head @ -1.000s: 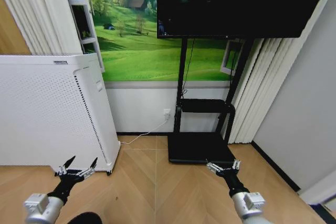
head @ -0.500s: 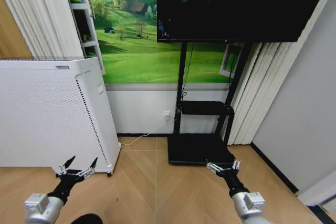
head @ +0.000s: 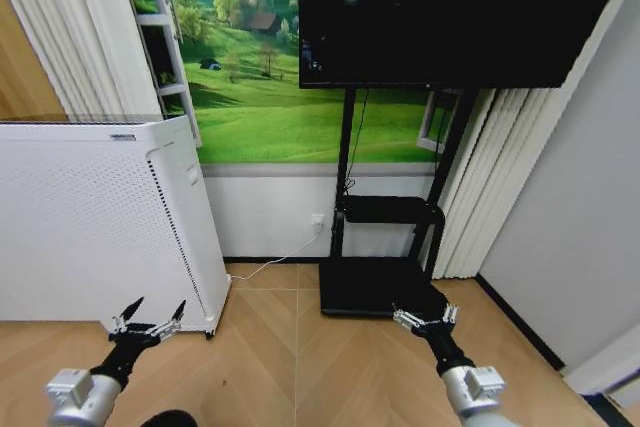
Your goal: Pick up the trash bin and place the garbage on the floor into it.
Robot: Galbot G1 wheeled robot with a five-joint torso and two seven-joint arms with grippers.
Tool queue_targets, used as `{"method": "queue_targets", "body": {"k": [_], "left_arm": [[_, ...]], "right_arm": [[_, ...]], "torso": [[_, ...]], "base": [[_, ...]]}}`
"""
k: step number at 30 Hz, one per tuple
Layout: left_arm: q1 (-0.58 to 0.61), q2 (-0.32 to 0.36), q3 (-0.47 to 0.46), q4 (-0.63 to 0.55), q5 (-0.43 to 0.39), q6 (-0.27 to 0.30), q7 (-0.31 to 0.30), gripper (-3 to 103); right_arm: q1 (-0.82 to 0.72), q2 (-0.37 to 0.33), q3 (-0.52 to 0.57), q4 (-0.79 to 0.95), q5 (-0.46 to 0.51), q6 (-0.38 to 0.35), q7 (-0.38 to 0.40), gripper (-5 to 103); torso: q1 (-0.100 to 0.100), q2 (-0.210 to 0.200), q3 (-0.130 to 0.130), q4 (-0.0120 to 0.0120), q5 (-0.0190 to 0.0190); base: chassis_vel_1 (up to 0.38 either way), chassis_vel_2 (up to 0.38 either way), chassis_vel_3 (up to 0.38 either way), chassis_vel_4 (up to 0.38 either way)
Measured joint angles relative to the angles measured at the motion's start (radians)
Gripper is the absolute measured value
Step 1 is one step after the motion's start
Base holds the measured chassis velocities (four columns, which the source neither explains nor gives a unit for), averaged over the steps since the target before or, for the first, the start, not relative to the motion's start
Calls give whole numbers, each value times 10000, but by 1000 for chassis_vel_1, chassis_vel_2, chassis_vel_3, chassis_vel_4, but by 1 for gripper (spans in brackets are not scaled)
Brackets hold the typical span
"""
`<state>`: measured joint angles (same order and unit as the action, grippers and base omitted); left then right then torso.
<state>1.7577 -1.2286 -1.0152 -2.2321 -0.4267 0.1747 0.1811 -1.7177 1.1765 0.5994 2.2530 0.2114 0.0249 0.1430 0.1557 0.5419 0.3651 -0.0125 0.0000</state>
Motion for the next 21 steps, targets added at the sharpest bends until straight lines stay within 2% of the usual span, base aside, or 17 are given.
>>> {"method": "queue_targets", "body": {"k": [15,21], "left_arm": [[0,0,0,0,0,0,1,100],[0,0,0,0,0,0,1,100]], "right_arm": [[0,0,0,0,0,0,0,100],[0,0,0,0,0,0,0,100]], "torso": [[258,657,402,0,0],[297,773,478,0,0]], "base": [[0,0,0,0],[0,0,0,0]]}}
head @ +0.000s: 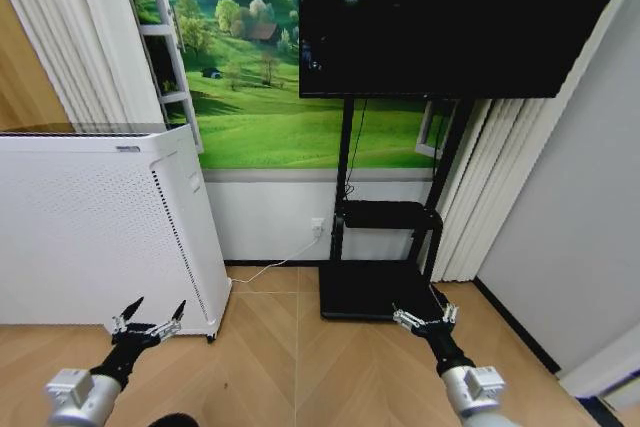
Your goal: Pick up the trash bin and place the garbage on the floor into it.
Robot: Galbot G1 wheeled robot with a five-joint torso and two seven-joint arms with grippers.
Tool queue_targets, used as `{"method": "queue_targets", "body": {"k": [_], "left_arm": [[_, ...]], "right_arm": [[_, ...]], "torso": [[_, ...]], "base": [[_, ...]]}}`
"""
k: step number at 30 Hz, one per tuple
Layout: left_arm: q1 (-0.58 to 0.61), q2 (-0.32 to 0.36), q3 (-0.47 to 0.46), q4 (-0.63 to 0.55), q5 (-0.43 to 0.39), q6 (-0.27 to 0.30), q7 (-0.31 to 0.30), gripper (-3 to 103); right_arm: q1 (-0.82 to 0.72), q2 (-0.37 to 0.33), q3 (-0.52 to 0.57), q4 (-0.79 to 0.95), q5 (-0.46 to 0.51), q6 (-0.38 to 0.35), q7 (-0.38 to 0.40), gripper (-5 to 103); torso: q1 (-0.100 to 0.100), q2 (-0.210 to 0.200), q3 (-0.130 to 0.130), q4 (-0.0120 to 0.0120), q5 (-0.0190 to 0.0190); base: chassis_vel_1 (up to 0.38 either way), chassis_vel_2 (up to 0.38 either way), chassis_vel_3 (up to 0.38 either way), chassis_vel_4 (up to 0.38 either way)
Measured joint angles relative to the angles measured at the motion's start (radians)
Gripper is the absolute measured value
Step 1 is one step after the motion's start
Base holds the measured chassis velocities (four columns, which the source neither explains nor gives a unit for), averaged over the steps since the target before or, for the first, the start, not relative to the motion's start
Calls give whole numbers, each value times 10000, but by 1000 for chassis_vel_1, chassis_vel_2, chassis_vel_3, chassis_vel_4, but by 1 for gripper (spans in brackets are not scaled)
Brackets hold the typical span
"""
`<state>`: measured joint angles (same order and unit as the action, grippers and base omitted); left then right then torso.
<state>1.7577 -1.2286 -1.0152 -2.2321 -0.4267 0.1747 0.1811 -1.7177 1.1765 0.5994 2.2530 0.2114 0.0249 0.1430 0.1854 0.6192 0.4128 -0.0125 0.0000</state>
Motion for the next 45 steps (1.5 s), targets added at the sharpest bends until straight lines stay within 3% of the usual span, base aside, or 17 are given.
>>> {"method": "queue_targets", "body": {"k": [24,39,43,45], "left_arm": [[-1,0,0,0,0,0,0,100],[0,0,0,1,0,2,0,100],[-1,-1,0,0,0,2,0,100],[0,-1,2,1,0,1,1,100]], "right_arm": [[2,0,0,0,0,0,0,100],[-1,0,0,0,0,0,0,100],[-1,0,0,-1,1,0,0,100],[-1,0,1,0,0,0,0,100]], "torso": [[-23,-75,-41,0,-1],[-37,-100,-61,0,-7],[-38,-105,-62,-1,6],[-43,-104,-66,1,-12]], "base": [[16,-15,-12,13],[232,-222,-221,225],[308,-329,-323,316],[327,-368,-362,357]]}}
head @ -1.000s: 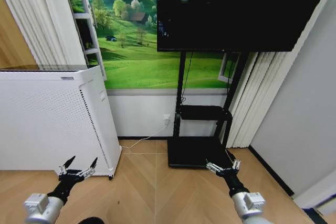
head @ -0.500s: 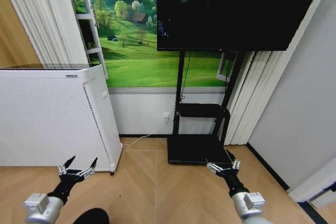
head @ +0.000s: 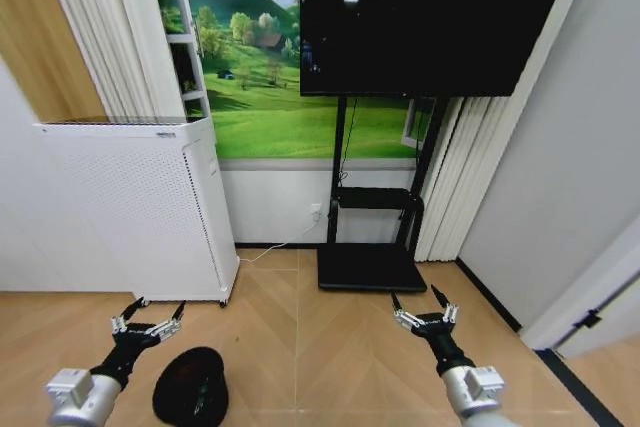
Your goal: Pick up the trash bin and place the garbage on the floor into it.
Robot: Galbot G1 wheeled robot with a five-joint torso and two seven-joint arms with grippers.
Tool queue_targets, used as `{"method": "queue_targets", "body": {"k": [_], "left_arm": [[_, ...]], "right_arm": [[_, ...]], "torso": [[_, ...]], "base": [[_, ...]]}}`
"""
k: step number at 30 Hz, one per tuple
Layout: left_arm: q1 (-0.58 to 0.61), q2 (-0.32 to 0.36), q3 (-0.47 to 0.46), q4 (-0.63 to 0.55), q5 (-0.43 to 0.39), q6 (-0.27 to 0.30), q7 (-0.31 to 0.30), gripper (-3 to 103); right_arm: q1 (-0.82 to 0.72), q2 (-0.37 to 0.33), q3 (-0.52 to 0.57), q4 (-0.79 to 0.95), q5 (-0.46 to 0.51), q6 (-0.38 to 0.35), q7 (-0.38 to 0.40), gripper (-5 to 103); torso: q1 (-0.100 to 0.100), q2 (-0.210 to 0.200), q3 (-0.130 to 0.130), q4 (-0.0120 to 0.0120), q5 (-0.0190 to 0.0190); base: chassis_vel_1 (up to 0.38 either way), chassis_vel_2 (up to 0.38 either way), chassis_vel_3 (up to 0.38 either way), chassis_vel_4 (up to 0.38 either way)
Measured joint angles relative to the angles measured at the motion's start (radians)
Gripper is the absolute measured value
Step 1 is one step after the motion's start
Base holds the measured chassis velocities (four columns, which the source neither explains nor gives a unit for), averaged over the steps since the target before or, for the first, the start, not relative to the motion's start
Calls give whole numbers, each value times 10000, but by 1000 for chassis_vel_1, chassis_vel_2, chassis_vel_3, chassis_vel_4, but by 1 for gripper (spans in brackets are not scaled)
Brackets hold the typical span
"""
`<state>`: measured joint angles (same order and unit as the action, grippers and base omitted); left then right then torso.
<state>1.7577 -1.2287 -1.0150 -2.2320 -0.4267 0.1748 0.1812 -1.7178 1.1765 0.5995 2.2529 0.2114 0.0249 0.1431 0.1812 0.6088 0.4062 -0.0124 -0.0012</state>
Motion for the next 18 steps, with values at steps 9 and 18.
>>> {"method": "queue_targets", "body": {"k": [9,18], "left_arm": [[0,1,-2,-1,0,0,0,100],[0,2,-2,-2,0,-2,0,100]], "right_arm": [[-1,0,-1,-1,1,0,0,100],[1,0,-1,0,0,0,0,100]], "torso": [[-3,-7,-4,-2,25],[-1,-11,-4,-1,23]], "base": [[365,-370,-364,367],[363,-353,-341,356]]}}
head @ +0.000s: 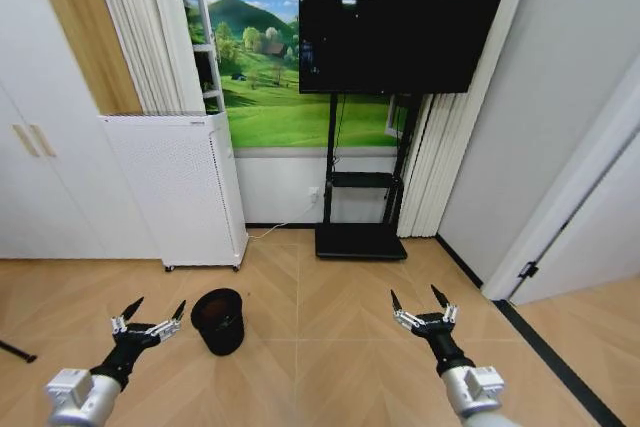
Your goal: Pick up the trash bin and place the garbage on the floor into it.
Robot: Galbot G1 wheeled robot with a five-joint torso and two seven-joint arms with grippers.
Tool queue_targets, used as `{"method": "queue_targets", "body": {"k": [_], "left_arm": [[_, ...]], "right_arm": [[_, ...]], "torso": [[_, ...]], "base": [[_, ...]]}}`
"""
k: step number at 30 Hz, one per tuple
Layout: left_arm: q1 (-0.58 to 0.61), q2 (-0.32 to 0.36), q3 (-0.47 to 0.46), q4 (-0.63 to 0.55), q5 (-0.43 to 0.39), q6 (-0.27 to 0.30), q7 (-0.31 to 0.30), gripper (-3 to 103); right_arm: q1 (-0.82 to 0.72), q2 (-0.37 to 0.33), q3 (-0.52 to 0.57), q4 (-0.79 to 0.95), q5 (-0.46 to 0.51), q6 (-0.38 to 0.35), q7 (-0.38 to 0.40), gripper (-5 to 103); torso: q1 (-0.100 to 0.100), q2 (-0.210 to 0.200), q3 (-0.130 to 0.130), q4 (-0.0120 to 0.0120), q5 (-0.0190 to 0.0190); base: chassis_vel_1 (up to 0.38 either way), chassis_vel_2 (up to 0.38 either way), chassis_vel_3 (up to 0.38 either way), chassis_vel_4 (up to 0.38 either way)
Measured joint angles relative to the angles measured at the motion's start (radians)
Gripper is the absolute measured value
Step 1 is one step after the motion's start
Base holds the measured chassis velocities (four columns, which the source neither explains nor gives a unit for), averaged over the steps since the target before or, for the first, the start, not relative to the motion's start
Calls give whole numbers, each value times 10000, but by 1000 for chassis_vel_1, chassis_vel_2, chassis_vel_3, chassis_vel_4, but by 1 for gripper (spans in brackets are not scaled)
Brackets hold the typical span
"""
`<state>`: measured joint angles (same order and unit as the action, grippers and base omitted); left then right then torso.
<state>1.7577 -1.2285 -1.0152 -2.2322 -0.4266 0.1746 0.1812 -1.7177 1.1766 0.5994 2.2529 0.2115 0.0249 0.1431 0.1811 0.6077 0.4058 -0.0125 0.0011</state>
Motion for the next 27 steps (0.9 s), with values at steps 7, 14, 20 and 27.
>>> {"method": "queue_targets", "body": {"k": [7,14,20,27], "left_arm": [[0,-1,2,1,0,0,0,100],[0,0,0,0,0,-1,0,100],[0,1,-1,1,0,-1,-1,100],[4,-1,0,1,0,0,-6,100]], "right_arm": [[1,0,0,-1,1,0,0,100],[-1,1,0,2,0,0,0,100],[-1,0,0,2,0,0,0,100],[-2,1,0,3,0,0,0,100]], "torso": [[2,-4,0,0,2],[-2,-4,-5,-3,-15],[0,-5,-4,-1,-26],[-7,-3,-8,7,-25]], "base": [[358,-358,-363,356],[340,-349,-353,358],[346,-354,-351,350],[299,-269,-284,294]]}}
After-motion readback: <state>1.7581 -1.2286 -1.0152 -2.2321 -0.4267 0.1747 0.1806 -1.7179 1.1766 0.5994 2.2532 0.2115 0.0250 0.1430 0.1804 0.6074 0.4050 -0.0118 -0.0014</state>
